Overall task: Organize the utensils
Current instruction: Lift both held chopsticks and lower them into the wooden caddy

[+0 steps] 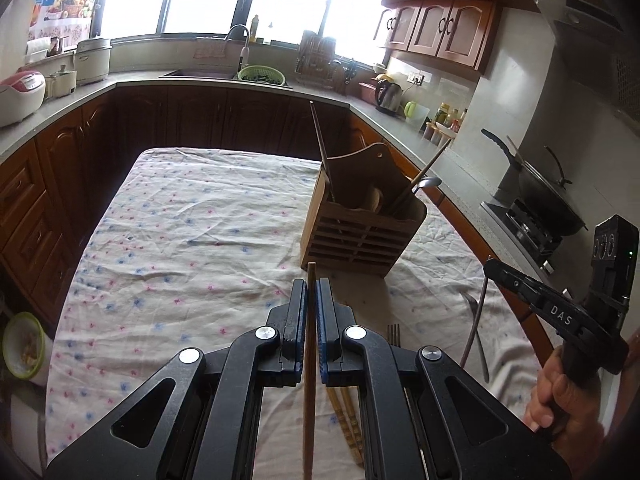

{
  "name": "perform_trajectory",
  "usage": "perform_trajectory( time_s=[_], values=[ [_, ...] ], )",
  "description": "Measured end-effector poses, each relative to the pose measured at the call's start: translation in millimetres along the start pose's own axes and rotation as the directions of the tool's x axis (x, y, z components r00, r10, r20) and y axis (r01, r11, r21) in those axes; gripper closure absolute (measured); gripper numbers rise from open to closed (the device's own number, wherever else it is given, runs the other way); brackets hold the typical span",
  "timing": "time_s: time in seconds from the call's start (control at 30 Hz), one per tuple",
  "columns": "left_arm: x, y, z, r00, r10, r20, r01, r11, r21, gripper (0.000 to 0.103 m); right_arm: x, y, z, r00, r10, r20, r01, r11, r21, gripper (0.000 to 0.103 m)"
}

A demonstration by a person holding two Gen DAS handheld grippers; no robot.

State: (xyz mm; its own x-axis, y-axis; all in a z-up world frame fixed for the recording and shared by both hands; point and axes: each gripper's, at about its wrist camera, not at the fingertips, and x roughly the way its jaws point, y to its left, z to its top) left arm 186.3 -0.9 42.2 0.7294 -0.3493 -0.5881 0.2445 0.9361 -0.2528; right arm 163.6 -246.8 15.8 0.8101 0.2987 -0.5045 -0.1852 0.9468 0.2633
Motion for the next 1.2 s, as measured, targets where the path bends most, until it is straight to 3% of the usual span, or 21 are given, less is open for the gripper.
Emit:
perform_trajectory(
  time_s=[0.43,1.2],
  values=[
    [-43.1,0.3,3.6,0.995,-0.006,0.102,0.006,1.000,-0.007,0.099,-30.4,14.8,9.7,0.996,0.013,0.083,-0.010,0.999,-0.041,0.100],
    [-48.1,0.8,27.4,0.984,-0.007,0.178,0.012,1.000,-0.024,0.100,-33.1,5.5,25.4,0.991,0.016,0.131,-0.013,1.000,-0.023,0.100]
  ],
)
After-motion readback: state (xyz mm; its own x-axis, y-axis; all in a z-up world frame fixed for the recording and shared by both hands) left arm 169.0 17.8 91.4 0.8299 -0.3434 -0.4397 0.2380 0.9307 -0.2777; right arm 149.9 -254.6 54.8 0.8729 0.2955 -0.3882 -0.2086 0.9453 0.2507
